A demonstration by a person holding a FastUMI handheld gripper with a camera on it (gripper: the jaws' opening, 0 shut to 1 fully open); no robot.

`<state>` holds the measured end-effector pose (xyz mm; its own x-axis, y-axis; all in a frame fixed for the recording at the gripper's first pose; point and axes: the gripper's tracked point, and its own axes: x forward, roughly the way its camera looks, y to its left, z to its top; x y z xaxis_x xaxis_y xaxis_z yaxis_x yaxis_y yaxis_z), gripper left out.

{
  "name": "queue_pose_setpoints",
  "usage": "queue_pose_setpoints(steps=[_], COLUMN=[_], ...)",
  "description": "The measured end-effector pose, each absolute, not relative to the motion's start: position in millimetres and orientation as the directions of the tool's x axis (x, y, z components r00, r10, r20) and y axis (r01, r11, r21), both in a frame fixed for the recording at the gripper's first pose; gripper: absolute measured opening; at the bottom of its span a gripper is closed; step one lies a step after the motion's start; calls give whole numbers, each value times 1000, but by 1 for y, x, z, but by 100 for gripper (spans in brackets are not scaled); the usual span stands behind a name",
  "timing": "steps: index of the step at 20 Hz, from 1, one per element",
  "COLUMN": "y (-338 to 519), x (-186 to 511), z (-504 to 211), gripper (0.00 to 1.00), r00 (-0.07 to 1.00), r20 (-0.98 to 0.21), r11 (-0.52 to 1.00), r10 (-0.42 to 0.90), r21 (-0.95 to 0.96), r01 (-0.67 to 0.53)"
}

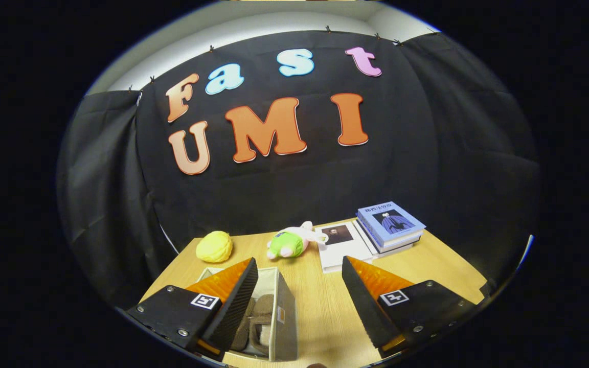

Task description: Open the storage box then place both shoes into the box .Put the left shoe in first, then the right shoe, with the right side of both shoes facing outward in a uniform manner.

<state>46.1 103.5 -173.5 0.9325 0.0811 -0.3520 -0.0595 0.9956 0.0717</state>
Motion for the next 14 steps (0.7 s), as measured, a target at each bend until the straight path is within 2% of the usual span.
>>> queue_pose_setpoints(steps=[6,14], y=[28,-29], x=[37,9], z=[-106,-89], gripper=[98,98], r00=[974,983], r20=[-225,-169], r11=[999,996], r10=[-24,-73], r21=[26,35], r01=[30,80])
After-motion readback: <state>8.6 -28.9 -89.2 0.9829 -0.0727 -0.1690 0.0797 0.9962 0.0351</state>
